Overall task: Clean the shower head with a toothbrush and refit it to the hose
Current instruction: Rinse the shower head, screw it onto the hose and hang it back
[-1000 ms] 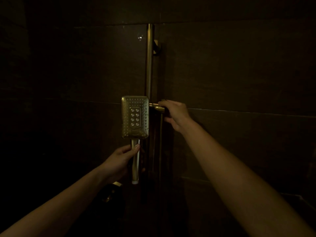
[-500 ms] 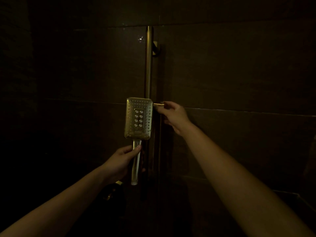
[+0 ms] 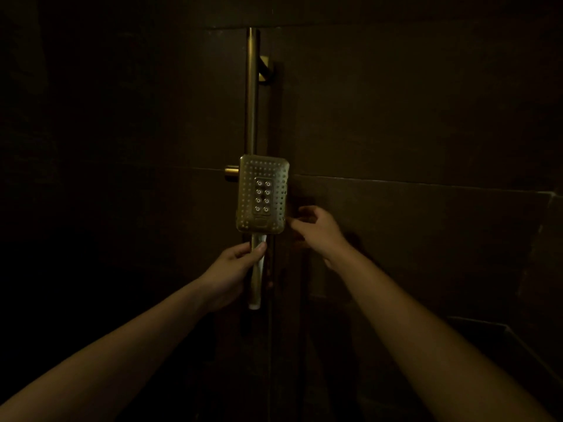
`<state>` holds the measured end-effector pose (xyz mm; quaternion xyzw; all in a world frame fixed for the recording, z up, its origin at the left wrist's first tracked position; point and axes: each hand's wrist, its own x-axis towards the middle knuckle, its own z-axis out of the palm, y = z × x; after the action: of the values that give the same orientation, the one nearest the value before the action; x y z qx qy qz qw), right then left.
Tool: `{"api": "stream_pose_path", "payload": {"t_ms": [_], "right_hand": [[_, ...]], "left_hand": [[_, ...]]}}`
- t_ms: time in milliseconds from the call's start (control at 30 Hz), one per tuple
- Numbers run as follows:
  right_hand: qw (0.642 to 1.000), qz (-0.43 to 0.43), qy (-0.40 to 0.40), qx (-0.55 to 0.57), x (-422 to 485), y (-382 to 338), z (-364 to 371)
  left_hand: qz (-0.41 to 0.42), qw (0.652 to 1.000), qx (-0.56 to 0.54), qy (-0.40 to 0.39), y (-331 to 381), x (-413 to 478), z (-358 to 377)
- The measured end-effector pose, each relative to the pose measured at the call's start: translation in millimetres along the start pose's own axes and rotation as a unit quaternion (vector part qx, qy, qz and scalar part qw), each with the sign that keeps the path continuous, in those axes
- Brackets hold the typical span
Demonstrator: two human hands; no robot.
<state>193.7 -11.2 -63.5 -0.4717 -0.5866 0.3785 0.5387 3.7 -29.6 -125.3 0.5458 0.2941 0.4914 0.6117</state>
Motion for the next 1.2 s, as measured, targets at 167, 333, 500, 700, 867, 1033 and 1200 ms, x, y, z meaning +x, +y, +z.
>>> {"api": "stream_pose_path", "payload": {"t_ms": [167, 333, 500, 700, 867, 1033, 1200], "right_hand": [[0.998, 0.024, -0.03, 0.053, -33, 15, -6], [0.992, 0.035, -0.104, 0.061, -54, 37, -7], [0.993, 0.045, -0.091, 0.068, -65, 45, -3], [0.988, 0.081, -0.074, 0.107, -86, 49, 18], [0.989, 0.087, -0.051, 0.11, -101, 54, 36], [0.988, 0.087, 0.014, 0.124, -107, 47, 43], [0.983, 0.061, 0.056, 0.161, -91, 26, 31]], "left_hand": [[0.003, 1.0, 0.002, -0.018, -25, -4, 20], [-0.009, 0.999, -0.032, -0.018, -45, -13, 32], [-0.021, 0.998, -0.034, -0.044, -52, -19, 26], [-0.036, 0.993, -0.038, -0.104, -54, -34, 12], [-0.051, 0.99, 0.005, -0.128, -60, -46, -8], [-0.066, 0.987, 0.078, -0.121, -51, -45, -14], [-0.037, 0.983, 0.138, -0.112, -27, -25, -6]]}}
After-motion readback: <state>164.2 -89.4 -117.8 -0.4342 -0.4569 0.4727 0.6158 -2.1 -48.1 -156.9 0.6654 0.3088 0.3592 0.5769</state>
